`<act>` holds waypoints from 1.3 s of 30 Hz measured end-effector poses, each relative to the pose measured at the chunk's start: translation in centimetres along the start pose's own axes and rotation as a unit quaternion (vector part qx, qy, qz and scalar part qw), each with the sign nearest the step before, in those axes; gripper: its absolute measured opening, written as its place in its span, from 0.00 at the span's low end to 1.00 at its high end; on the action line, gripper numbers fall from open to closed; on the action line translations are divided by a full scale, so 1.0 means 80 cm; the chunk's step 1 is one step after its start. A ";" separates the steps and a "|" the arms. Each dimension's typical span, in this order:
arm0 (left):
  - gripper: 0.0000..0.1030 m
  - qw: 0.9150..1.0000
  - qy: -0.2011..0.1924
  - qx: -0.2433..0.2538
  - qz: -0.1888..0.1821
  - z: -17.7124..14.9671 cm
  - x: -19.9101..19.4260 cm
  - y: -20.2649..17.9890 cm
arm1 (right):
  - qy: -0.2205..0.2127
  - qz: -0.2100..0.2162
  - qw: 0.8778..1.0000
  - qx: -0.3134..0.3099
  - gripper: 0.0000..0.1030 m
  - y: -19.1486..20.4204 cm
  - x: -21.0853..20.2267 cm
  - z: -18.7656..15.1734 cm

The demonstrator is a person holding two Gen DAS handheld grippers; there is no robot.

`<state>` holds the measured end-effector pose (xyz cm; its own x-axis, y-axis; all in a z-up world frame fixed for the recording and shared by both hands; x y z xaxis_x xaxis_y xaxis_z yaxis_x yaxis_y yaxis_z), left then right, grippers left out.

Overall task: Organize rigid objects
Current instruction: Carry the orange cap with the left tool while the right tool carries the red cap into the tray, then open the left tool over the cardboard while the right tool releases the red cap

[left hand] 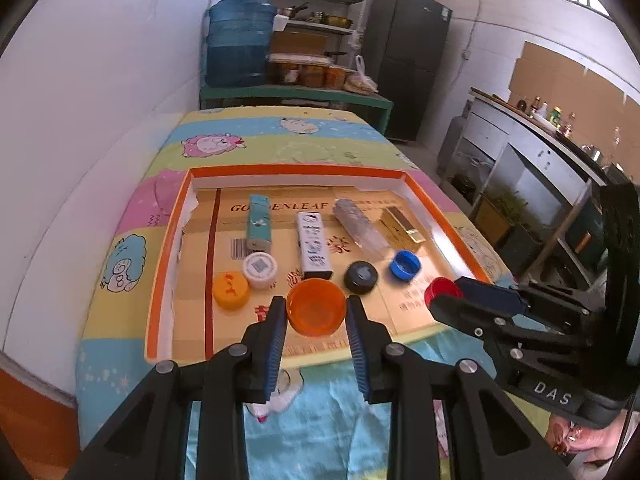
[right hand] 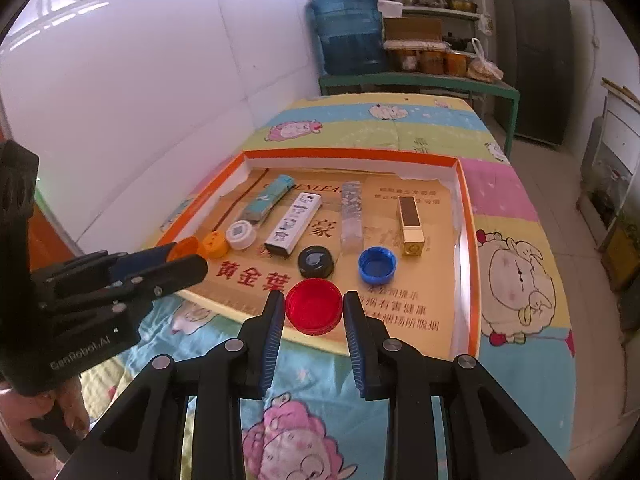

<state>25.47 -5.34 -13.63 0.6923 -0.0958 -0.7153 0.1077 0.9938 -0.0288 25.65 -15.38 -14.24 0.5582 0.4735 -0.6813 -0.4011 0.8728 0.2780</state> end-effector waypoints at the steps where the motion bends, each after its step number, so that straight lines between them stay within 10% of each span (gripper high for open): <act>1: 0.29 1.000 0.003 -0.001 0.002 0.002 0.005 0.001 | 0.002 -0.001 1.000 0.000 0.30 -0.002 0.002 0.000; 30: 0.30 0.998 0.066 -0.005 0.013 -0.009 0.085 0.004 | 0.054 -0.029 0.998 0.002 0.30 -0.033 0.065 -0.004; 39: 0.44 0.998 0.057 0.000 0.005 -0.011 0.079 -0.002 | 0.040 -0.047 0.998 -0.001 0.48 -0.033 0.052 -0.006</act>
<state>29.21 -6.03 -18.79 0.6077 -0.0784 -0.7903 0.1006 0.9947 -0.0214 28.67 -15.80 -18.13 0.5343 0.3781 -0.7560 -0.3515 0.9128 0.2081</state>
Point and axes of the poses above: each gripper's, at about its wrist camera, not at the fingertips, and x roughly the way its jaws point, y to its left, z to its top, the point moved 9 cm from there along x, roughly the way its jaws point, and after that the axes turned 10 degrees about z, right-handed, at the moved point
